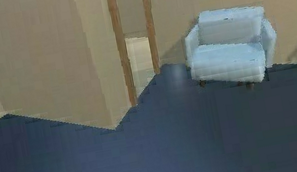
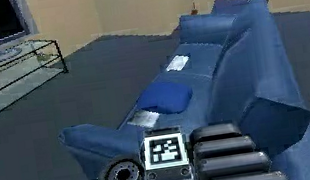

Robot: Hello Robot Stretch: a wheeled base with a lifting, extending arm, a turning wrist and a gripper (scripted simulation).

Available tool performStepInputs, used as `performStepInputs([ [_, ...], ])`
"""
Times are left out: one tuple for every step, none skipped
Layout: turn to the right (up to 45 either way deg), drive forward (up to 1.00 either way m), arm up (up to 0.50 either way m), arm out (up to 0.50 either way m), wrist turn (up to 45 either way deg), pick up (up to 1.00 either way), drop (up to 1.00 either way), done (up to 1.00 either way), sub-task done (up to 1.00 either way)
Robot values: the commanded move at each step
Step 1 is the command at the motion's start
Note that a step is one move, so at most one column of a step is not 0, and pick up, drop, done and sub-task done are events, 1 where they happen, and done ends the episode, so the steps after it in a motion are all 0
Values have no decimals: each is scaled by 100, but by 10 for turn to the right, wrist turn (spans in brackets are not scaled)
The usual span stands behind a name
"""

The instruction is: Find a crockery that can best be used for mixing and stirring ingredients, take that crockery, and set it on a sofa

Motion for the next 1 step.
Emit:
performStepInputs([
  [0,100,0,0,0,0,0,0,0],
])
